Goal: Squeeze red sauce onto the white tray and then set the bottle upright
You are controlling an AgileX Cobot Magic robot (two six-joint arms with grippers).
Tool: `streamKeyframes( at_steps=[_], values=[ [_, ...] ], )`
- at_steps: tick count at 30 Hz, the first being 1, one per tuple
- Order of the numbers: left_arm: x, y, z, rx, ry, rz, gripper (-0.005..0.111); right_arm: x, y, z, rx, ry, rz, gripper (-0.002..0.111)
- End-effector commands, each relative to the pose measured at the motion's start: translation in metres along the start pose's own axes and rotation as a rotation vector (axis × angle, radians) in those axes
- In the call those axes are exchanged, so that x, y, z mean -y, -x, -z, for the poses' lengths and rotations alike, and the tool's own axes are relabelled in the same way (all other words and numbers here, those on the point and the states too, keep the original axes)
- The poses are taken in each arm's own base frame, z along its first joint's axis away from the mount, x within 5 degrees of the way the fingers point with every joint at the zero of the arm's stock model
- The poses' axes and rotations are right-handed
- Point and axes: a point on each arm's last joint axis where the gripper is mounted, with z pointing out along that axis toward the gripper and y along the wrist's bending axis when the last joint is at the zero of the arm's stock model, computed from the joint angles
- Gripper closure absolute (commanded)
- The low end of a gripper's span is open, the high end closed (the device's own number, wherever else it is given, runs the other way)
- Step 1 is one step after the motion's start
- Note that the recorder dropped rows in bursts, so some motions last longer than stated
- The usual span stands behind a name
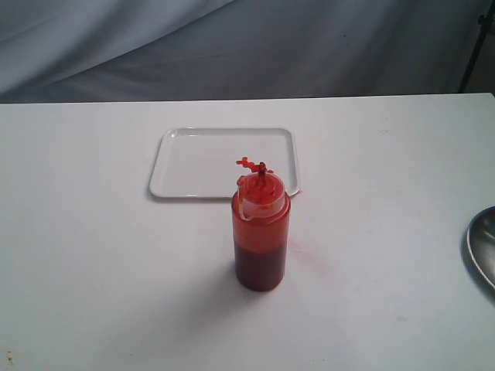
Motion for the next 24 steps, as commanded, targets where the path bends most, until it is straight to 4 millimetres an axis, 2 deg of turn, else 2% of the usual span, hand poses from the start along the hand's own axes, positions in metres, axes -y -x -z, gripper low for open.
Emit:
streamKeyframes(
  at_steps=[1,14,18,24],
  values=[
    [0.0,-0.001,0.0,0.002,0.004,0.0,0.002,0.004,0.005,0.018,0.104,0.003,-0.033,0.003],
    [0.0,-0.001,0.0,0.002,0.004,0.0,0.002,-0.004,0.005,0.022,0.106,0.105,-0.077,0.003],
    [0.0,-0.001,0.0,0.002,0.004,0.0,0.002,-0.004,0.0,0.021,0.044,0.099,-0.13,0.003],
    [0.0,-0.001,0.0,0.002,0.004,0.0,0.002,-0.011,-0.01,0.022,-0.055,0.176,0.008,0.003]
  ],
)
